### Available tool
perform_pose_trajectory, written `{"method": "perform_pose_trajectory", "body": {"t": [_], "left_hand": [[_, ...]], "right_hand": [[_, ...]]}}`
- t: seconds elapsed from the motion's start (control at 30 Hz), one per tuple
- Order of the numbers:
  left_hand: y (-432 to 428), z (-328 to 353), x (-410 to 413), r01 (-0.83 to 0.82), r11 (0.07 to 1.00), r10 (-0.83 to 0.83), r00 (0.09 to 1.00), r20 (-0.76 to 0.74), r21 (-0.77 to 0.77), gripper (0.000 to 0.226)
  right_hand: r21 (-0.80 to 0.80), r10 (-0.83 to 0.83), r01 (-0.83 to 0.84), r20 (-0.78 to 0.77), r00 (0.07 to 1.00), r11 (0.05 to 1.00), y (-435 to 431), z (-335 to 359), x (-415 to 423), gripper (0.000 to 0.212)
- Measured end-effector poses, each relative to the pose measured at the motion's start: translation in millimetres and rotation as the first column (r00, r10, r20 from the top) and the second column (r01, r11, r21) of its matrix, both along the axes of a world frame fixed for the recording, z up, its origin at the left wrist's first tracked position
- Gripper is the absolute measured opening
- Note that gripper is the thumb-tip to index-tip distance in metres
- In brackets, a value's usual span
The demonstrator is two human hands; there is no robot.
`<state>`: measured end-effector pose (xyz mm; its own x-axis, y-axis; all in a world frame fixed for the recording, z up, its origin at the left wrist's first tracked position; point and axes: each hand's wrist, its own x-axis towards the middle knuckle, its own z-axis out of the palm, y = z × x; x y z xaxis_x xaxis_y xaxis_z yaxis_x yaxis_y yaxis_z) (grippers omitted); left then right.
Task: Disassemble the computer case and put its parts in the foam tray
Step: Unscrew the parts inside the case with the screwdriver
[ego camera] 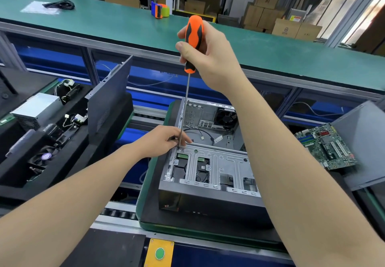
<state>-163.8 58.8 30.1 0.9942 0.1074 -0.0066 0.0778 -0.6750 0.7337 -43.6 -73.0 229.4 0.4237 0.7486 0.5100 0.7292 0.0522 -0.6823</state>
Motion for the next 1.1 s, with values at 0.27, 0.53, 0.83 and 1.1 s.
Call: {"method": "perform_pose_trajectory", "body": {"t": [0.27,0.53,0.83,1.1], "left_hand": [[5.8,-0.9,20.6,0.187,0.958,-0.150,0.973,-0.176,0.216,0.045],[4.6,-19.0,21.2,0.147,0.970,-0.116,0.980,-0.163,0.192,0.044],[0.2,-32.0,20.8,0.134,0.964,-0.117,0.989,-0.084,0.229,0.043],[-0.4,-36.3,20.9,0.099,0.990,-0.092,0.993,-0.069,0.101,0.045]], "right_hand": [[0.290,0.214,-0.023,-0.650,0.729,0.957,23.9,-5.7,-24.5,0.027],[0.226,0.256,-0.128,-0.745,0.616,0.966,23.8,-1.3,-9.1,0.065],[0.250,0.495,-0.553,-0.795,0.352,0.795,25.8,0.8,19.5,0.061],[0.203,0.433,-0.467,-0.775,0.460,0.861,32.7,7.8,18.1,0.052]]}}
